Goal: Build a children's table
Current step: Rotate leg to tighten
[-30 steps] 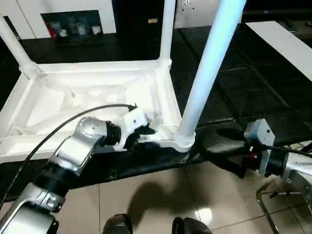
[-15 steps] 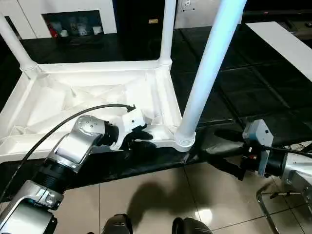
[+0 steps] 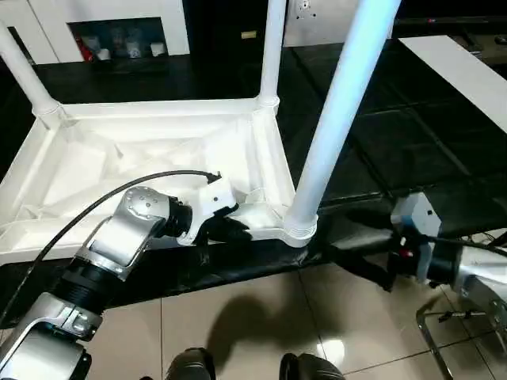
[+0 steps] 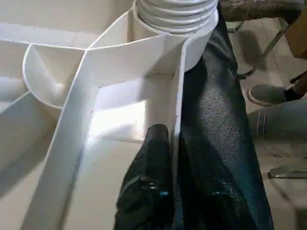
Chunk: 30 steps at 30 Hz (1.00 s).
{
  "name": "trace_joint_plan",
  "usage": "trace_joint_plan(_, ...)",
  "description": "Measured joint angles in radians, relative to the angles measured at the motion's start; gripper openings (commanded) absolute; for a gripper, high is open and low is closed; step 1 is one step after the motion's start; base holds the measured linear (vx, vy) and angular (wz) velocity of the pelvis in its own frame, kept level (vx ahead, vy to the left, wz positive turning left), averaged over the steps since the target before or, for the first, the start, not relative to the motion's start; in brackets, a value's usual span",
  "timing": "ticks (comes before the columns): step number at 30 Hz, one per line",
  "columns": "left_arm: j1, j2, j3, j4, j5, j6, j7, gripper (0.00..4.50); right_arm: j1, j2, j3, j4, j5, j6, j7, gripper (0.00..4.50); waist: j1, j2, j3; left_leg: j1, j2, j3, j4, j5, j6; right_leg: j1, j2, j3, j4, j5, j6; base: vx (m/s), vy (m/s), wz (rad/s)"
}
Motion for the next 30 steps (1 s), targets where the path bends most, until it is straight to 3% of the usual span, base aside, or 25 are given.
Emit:
trace_joint_plan(4,0.007,0.022,-0.020,0.018,0.007,-0.109,-0.069,0.04,-0.087,0.041,0.025,0.096,0.003,-0.045,0.049,4.50,0.000,0.006,-0.004,0.000,0.000,0.000,0.000,0.000,0.001,0.000,0.000,0.000,0.000,0.000,0.000,0.000,0.000,0.00)
trace_joint_plan(7,0.017,0.030,-0.019,0.018,0.000,-0.134,-0.104,0.00,-0.130,0.058,0.054,0.154,0.015,-0.064,0.112,4.12,0.005,0.006,-0.004,0.000,0.000,-0.001,0.000,0.002,0.003,0.000,0.000,-0.001,0.001,0.000,0.000,0.000,0.000,0.00)
trace_joint_plan(17,0.022,0.063,-0.021,0.017,-0.017,-0.153,-0.201,0.00,-0.247,0.053,0.150,0.295,0.012,-0.117,0.322,3.48,0.009,0.003,-0.005,-0.001,0.000,-0.001,0.002,0.001,0.002,0.000,-0.001,-0.001,0.003,0.000,0.000,0.000,0.000,0.00)
trace_joint_plan(22,0.022,0.066,-0.025,0.018,-0.017,-0.169,-0.231,0.00,-0.296,0.056,0.194,0.361,-0.005,-0.157,0.402,3.13,0.026,0.003,-0.005,-0.001,0.000,0.000,0.002,0.002,0.002,0.000,-0.001,-0.001,0.003,0.000,0.000,0.000,0.000,0.00)
trace_joint_plan(30,0.021,0.066,-0.026,0.018,-0.015,-0.169,-0.237,0.00,-0.339,0.074,0.224,0.424,-0.015,-0.179,0.468,2.36,0.031,0.002,-0.006,-0.001,0.000,0.000,0.002,0.002,0.003,0.000,-0.001,-0.001,0.003,0.000,0.000,0.000,0.000,0.00)
